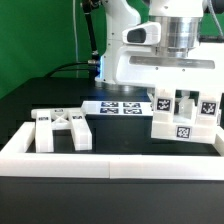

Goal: Assemble chair

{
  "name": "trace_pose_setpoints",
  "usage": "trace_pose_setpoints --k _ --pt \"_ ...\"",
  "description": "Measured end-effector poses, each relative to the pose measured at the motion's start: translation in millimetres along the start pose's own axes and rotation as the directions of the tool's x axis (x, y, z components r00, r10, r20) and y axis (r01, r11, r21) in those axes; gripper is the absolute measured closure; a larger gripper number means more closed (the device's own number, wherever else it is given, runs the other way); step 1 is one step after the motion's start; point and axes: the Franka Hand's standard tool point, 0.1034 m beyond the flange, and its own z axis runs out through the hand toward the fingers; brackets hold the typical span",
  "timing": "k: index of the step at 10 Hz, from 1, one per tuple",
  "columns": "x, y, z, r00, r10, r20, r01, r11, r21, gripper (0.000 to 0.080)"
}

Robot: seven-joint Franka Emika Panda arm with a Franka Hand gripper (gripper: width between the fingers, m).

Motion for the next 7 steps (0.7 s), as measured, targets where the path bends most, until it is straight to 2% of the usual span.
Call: trace_pose_setpoints --k 4,5,6,7 --pt "0.9 13.6 -10.0 0.961 -0.002 0.275 0.010 1.000 -0.025 0.0547" --pt "1.5 10.9 -11.9 0.954 0.015 0.298 -0.005 0.999 -0.035 0.0547" --pt "-7.7 16.6 -8.8 0.921 0.019 0.389 0.000 0.999 -0.050 0.0547" --pt "-6.7 21.0 -6.5 0.885 0.031 0.464 -0.001 0.998 -0.066 0.0547"
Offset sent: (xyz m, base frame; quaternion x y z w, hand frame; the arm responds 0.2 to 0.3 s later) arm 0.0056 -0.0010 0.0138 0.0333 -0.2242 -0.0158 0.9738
